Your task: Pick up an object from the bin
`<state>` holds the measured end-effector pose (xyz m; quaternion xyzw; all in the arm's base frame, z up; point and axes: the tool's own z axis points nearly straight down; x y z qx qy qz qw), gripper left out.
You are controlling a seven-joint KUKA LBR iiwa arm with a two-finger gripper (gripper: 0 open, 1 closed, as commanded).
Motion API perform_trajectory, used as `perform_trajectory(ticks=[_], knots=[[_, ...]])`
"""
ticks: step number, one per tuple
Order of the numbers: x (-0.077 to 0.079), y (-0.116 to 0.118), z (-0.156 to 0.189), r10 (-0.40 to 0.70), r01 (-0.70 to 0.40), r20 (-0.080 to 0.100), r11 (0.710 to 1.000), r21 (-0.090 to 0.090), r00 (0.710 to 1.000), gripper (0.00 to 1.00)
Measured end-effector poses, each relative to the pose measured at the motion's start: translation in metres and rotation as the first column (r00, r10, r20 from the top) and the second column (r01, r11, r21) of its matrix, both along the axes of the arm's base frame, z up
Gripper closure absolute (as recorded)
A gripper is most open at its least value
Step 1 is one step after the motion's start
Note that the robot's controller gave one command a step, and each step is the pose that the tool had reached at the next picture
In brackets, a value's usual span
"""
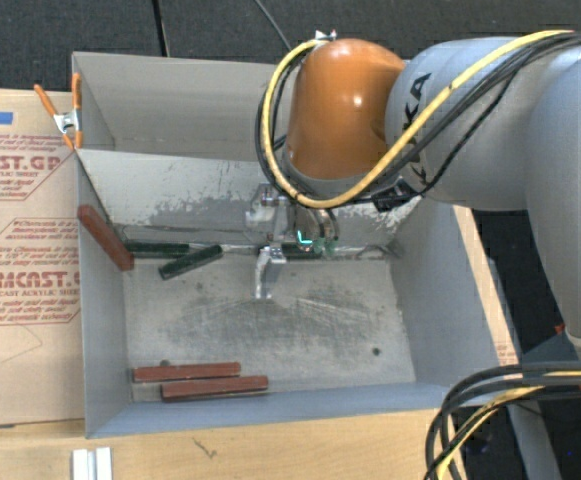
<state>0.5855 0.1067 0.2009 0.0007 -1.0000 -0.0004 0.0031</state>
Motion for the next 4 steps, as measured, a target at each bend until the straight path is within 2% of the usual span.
perform_trajectory(ticks=[1, 2, 3, 4], knots=[[0.002, 0.0, 0.005, -0.001, 0.001, 0.008, 1.0, 0.001, 1.0, 0.0], [0.005, 0.015, -0.044, 0.04, -0.04, 0.016, 0.999, 0.0, 0.999, 0.0], [0.005, 0.044, -0.125, -0.117, 0.117, 0.019, 0.993, 0.005, 0.993, 1.0], [-0.001, 0.045, -0.129, -0.114, 0.114, -0.005, 0.993, 0.0, 0.993, 0.0]])
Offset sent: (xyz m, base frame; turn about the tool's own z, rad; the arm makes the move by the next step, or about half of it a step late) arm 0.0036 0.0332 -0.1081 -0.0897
